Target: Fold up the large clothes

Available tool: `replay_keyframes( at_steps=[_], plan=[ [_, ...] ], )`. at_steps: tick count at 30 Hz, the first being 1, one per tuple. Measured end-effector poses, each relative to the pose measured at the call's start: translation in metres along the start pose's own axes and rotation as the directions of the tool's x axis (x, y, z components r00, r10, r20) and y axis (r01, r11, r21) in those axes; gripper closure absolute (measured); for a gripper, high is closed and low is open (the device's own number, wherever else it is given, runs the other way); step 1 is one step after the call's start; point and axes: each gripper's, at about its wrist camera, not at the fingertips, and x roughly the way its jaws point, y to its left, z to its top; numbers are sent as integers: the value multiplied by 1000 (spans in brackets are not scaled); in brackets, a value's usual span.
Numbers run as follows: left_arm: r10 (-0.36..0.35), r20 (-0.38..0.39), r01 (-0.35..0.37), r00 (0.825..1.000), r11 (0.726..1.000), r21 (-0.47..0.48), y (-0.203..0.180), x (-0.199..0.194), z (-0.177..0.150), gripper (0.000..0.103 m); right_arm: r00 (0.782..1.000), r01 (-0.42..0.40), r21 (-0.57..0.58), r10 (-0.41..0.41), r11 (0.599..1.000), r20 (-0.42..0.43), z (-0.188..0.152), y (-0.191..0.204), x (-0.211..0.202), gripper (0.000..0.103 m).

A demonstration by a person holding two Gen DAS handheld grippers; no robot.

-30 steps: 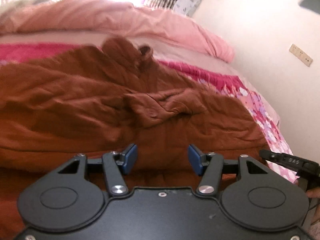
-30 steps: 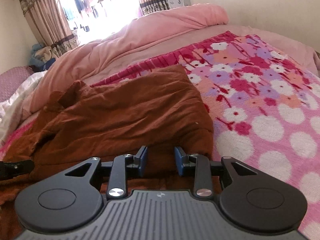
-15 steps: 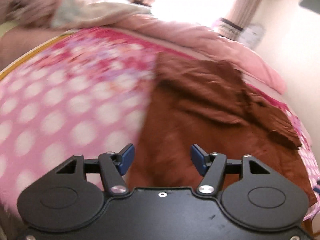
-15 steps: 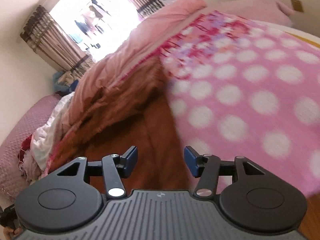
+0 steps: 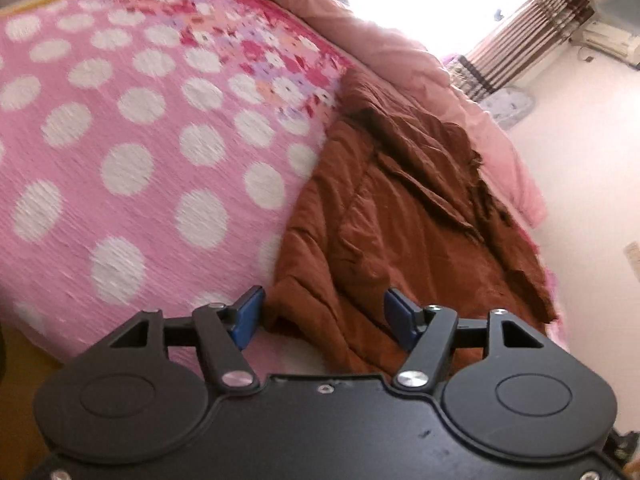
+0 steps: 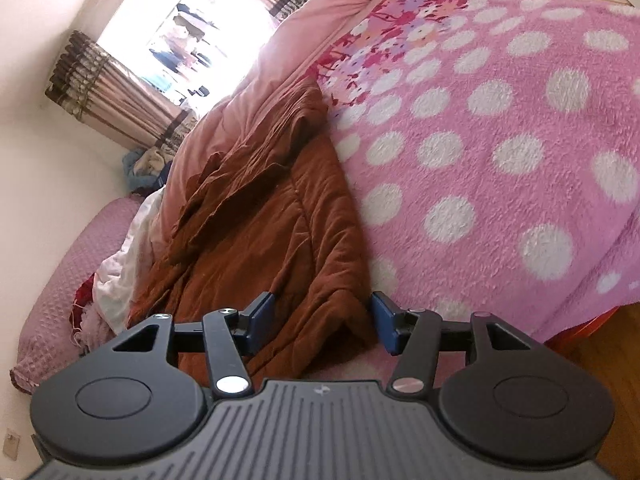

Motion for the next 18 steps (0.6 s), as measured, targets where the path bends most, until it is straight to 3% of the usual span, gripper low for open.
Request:
replay_keyframes(
  at_steps=[7, 11, 12, 13, 14, 15, 16, 17, 18],
  plan=[
    [-52, -5, 51, 999, 998, -43, 2, 5, 0, 39, 1000, -6, -11, 5, 1000, -7, -2, 6, 6, 30],
    [-27, 11, 27, 1000, 1000, -16, -5, 6, -1, 42, 1000, 13, -29, -13, 999, -3, -6, 10, 6, 31],
    [-20, 11, 21, 1000, 1000, -11, -6, 6, -2, 44, 1000, 20, -29, -20, 999, -2, -7, 10, 6, 34],
    [-12, 11, 13, 1000, 1000, -4, -8, 7, -2, 47, 999, 35, -38, -35, 999, -3, -7, 10, 6, 45],
    [4, 13, -4, 1000, 1000, 6, -10, 7, -2, 53, 998, 63, -49, -63, 997, -2, -8, 11, 5, 63],
    [18, 10, -18, 1000, 1000, 14, -11, 7, -2, 73, 996, 85, -59, -85, 995, -8, -8, 12, 6, 69],
    [26, 2, -26, 1000, 999, 19, -12, 8, -2, 86, 996, 88, -65, -90, 994, -14, -10, 13, 5, 77],
    [25, -2, -25, 1000, 1000, 15, -12, 8, -3, 85, 997, 80, -68, -81, 995, -19, -10, 12, 3, 85],
    [20, 4, -21, 1000, 1000, 14, -11, 8, -3, 86, 997, 70, -67, -71, 995, -16, -11, 13, 1, 86]
  ],
)
